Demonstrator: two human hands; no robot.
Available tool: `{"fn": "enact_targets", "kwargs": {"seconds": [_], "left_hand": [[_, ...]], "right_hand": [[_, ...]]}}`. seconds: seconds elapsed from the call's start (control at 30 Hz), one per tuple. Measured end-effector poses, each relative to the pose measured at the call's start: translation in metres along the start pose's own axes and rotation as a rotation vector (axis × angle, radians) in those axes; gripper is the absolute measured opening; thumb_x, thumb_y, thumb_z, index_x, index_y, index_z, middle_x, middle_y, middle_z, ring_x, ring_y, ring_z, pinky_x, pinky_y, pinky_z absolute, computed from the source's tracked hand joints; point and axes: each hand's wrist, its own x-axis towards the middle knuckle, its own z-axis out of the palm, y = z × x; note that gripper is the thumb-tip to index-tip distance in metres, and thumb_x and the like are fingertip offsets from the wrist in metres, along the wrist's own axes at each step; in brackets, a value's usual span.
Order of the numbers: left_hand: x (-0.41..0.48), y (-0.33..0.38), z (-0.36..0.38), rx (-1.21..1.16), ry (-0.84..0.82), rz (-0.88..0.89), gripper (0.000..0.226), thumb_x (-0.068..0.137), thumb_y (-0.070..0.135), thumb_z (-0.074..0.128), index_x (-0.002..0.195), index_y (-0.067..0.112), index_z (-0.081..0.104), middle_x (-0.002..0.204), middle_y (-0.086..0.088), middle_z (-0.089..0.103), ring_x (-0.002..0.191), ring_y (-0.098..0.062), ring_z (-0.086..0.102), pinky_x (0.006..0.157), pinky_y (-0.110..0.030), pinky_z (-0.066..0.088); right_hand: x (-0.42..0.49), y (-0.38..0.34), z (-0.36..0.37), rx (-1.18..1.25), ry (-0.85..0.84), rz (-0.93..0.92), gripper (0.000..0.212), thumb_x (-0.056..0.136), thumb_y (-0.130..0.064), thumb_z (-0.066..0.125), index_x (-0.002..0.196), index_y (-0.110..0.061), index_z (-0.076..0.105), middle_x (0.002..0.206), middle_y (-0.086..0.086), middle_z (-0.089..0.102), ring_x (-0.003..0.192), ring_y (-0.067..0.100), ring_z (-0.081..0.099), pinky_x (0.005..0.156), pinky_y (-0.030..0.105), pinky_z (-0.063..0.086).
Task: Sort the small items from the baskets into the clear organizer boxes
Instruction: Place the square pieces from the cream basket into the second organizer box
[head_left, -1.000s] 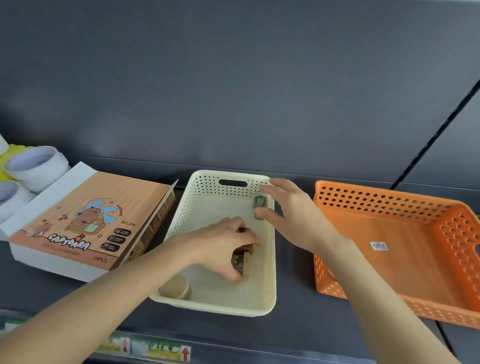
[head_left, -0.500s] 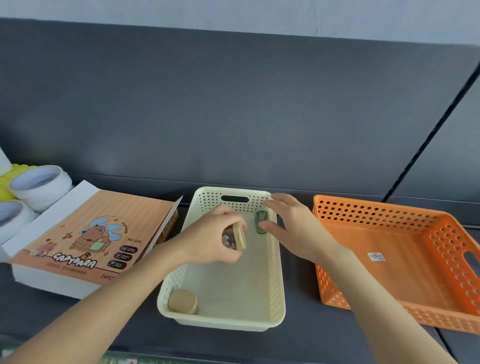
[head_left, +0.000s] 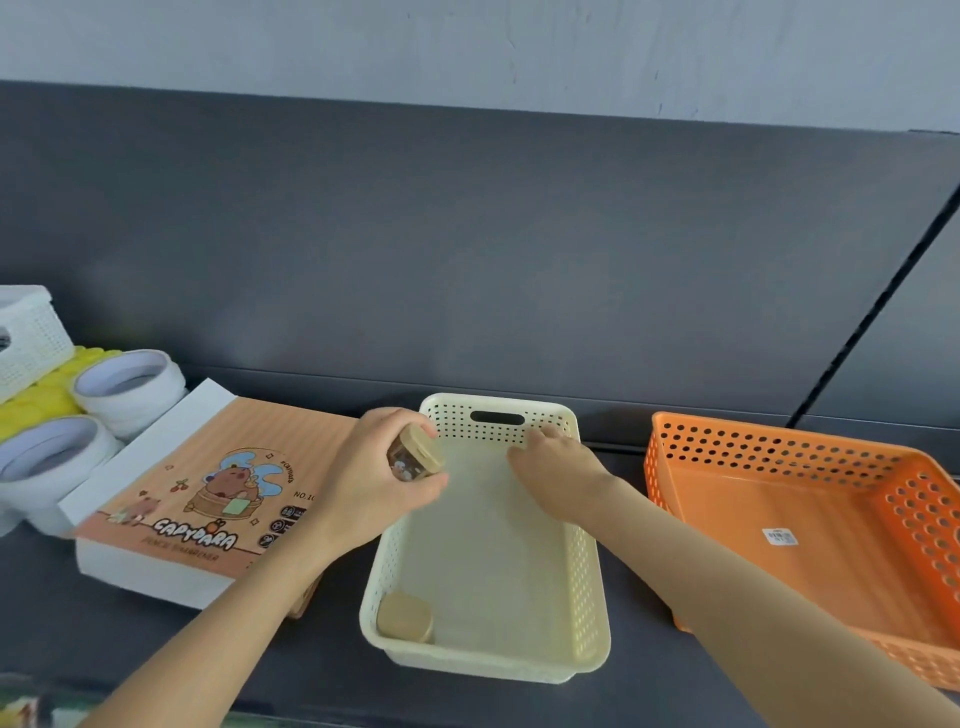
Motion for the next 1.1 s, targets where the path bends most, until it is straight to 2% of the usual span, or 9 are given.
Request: {"fn": "enact_targets", "kwargs": {"seconds": [0.13,0.23,0.43,0.57,0.67,0.8,0.93,1.03,1.1], "left_hand": [[-0.005,0.001,-0.003,-0.008,0.008,-0.003,0.037,0.063,0.026,0.077,0.094,0.031,0.058,0.106,0.015,0.055,0.103,0.003,0.048,0.075,-0.001,0.035],[-0.007,0.002,-0.006,-0.014,0.006,-0.008,0.035,0.060,0.032,0.071,0.093,0.033,0.058,0.104,0.017,0.054,0.102,0.002,0.048,0.075,-0.003,0.036],[-0.009,0.000,-0.007,0.004,0.002,-0.002,0.035,0.061,0.034,0.071,0.094,0.030,0.057,0.102,0.017,0.054,0.101,0.002,0.048,0.074,-0.007,0.037],[-0.010,0.001,-0.007,0.006,0.006,0.001,0.035,0.061,0.035,0.070,0.093,0.032,0.057,0.103,0.016,0.054,0.102,0.002,0.047,0.074,-0.005,0.035],[-0.011,0.001,-0.008,0.009,0.011,-0.001,0.035,0.061,0.035,0.070,0.093,0.031,0.057,0.104,0.015,0.054,0.102,0.003,0.047,0.074,-0.007,0.036],[-0.013,0.001,-0.008,0.008,0.020,0.007,0.034,0.061,0.035,0.071,0.093,0.031,0.057,0.102,0.013,0.056,0.100,0.001,0.049,0.074,-0.005,0.037],[-0.017,-0.001,-0.011,0.000,0.033,0.004,0.034,0.062,0.035,0.071,0.093,0.034,0.056,0.103,0.015,0.054,0.101,0.001,0.048,0.075,-0.007,0.037],[-0.020,-0.002,-0.014,0.002,0.041,-0.010,0.035,0.063,0.035,0.071,0.095,0.032,0.057,0.103,0.018,0.053,0.102,-0.001,0.048,0.075,-0.009,0.039],[-0.022,-0.003,-0.015,0.007,0.042,-0.015,0.036,0.064,0.035,0.071,0.097,0.030,0.057,0.103,0.019,0.053,0.102,0.000,0.048,0.075,-0.008,0.039]], "right_hand": [[0.010,0.001,0.002,-0.060,0.008,0.012,0.038,0.085,0.008,0.044,0.119,-0.006,0.054,0.117,0.017,0.053,0.113,0.035,0.044,0.093,0.041,0.040],[0.013,0.004,0.001,-0.056,-0.018,-0.005,0.037,0.086,0.007,0.041,0.117,-0.006,0.055,0.113,0.015,0.056,0.113,0.033,0.044,0.088,0.036,0.039],[0.017,0.011,-0.002,-0.077,-0.071,-0.067,0.028,0.086,-0.004,0.050,0.113,-0.010,0.056,0.109,0.009,0.058,0.107,0.029,0.046,0.078,0.030,0.037],[0.018,0.011,-0.006,-0.073,-0.089,-0.092,0.035,0.086,-0.019,0.062,0.120,-0.014,0.056,0.114,0.005,0.061,0.108,0.026,0.053,0.088,0.027,0.034],[0.017,0.011,-0.004,0.023,-0.093,-0.076,0.045,0.084,-0.024,0.066,0.127,-0.015,0.054,0.120,0.006,0.058,0.116,0.027,0.047,0.096,0.030,0.038],[0.011,0.006,-0.003,0.228,-0.073,-0.081,0.052,0.082,-0.023,0.069,0.131,-0.019,0.052,0.122,0.005,0.051,0.115,0.026,0.048,0.092,0.035,0.046],[0.000,-0.010,-0.004,0.471,-0.018,-0.139,0.037,0.082,-0.024,0.067,0.119,-0.026,0.062,0.109,0.002,0.048,0.098,0.020,0.054,0.085,0.031,0.048],[-0.014,-0.024,-0.011,0.613,0.006,-0.180,0.024,0.082,-0.021,0.067,0.105,-0.025,0.072,0.108,-0.004,0.048,0.102,0.009,0.047,0.088,0.022,0.041],[-0.027,-0.035,-0.017,0.696,-0.004,-0.205,0.018,0.084,-0.019,0.065,0.099,-0.017,0.075,0.115,0.001,0.053,0.108,0.005,0.043,0.082,0.013,0.034]]}}
